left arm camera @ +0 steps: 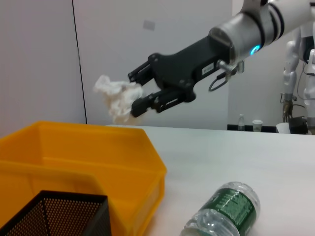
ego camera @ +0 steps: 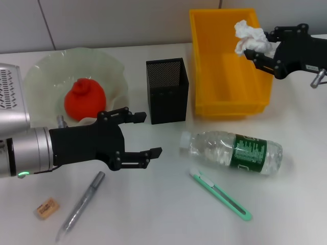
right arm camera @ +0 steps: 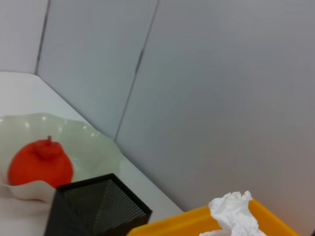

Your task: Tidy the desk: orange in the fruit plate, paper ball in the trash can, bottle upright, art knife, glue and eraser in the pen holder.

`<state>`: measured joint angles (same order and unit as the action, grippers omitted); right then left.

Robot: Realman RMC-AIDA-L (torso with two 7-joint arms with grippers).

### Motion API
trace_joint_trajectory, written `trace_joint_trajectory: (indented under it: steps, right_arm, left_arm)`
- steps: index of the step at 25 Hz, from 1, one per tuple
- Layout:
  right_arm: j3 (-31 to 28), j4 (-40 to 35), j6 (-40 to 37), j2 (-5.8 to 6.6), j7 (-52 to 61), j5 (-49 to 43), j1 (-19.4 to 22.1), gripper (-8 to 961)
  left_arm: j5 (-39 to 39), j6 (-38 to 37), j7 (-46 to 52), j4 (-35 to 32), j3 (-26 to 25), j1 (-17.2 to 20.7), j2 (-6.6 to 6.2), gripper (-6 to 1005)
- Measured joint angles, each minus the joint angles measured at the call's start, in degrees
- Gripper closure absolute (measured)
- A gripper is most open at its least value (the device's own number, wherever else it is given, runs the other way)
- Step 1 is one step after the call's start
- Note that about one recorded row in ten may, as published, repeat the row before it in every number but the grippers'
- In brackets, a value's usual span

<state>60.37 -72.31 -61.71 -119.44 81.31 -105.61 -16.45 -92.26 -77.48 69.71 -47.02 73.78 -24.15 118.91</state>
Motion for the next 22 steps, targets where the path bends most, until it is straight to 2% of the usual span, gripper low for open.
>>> trace_joint_trajectory:
  steps: [9,22]
  right_arm:
    - [-1.3,6.0,4.1,0.22,-1.6,0.1,-3.9,538]
    - [-1.9,11.1,5.0,0.22,-3.2,0.1,-7.6,505]
  left_arm:
    - [0.8,0.1,0.0,0.1,0.5,0.0,0.01,144]
    - [0.8,0.1,0.0,0.2,1.3,0.4,0.01,144]
